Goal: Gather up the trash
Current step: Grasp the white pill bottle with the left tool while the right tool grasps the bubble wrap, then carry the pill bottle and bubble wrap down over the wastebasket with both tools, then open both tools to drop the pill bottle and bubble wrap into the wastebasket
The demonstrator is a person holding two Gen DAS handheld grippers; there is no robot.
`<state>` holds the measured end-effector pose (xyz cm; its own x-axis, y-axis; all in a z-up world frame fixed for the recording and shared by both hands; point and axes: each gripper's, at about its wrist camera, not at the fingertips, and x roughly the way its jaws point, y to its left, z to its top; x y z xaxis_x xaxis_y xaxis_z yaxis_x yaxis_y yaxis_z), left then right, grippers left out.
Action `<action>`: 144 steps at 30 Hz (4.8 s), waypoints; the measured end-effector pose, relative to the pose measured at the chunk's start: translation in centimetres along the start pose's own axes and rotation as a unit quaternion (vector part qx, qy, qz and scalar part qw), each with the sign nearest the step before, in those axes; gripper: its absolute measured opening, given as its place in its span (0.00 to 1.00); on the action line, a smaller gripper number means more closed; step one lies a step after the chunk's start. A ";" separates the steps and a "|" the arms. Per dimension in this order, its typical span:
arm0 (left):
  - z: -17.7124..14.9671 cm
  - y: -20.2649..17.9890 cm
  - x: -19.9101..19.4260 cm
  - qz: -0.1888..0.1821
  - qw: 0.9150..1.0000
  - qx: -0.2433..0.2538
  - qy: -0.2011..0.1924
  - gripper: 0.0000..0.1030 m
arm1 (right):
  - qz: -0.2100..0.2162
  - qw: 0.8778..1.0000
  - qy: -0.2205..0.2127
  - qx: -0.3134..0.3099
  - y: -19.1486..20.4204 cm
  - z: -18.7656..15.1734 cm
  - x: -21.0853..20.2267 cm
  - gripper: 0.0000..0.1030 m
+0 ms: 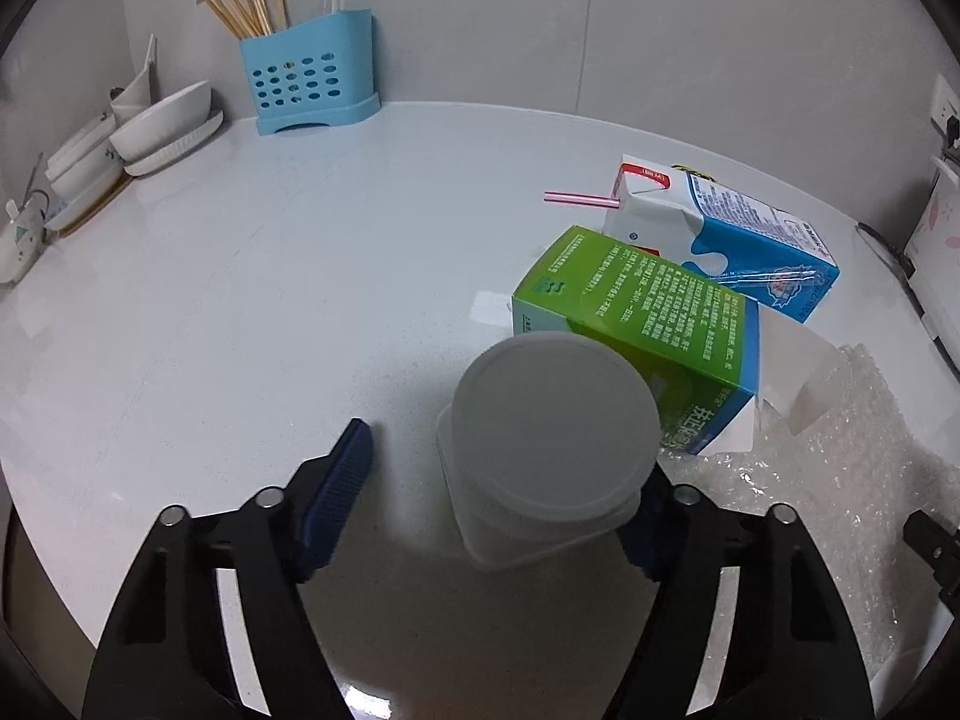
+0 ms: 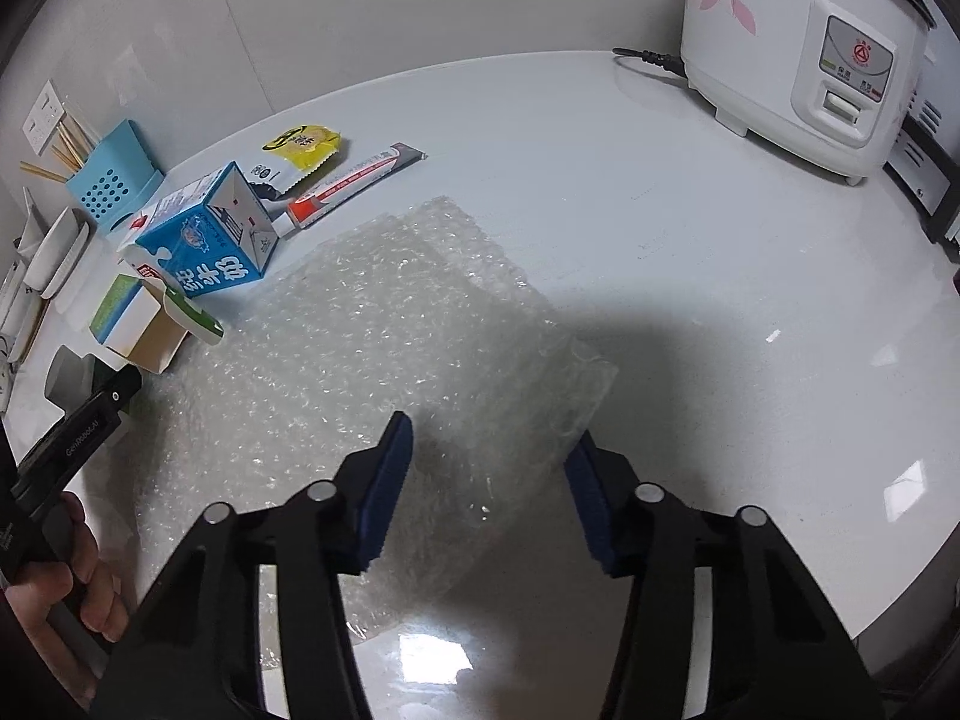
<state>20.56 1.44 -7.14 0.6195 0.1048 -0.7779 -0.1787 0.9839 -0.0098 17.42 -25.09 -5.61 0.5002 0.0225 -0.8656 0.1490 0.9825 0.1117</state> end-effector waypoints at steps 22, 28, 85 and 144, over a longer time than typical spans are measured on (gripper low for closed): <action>-1.2 0.5 -6.0 0.004 0.999 0.032 -0.036 0.43 | 0.008 0.997 -0.077 -0.008 -0.5 0.0 -6.7 0.05; -1.4 0.9 -8.1 0.001 0.998 0.034 -0.043 0.43 | 0.005 0.993 -0.115 -0.015 -0.2 0.3 -10.4 0.05; -23.1 5.1 -26.6 -0.090 0.991 0.059 -0.080 0.43 | 0.113 0.955 -0.247 -0.119 0.7 -27.6 -26.8 0.04; -46.0 1.2 16.6 -0.114 0.980 0.096 0.134 0.43 | 0.011 0.993 0.026 -0.112 -1.4 -41.0 26.1 0.44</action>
<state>-4.58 -2.28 -48.96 0.4000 -0.1368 -0.9063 0.1034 0.9892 -0.1037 -4.70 -18.34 -48.39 0.4555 0.0473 -0.8890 -0.0567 0.9981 0.0241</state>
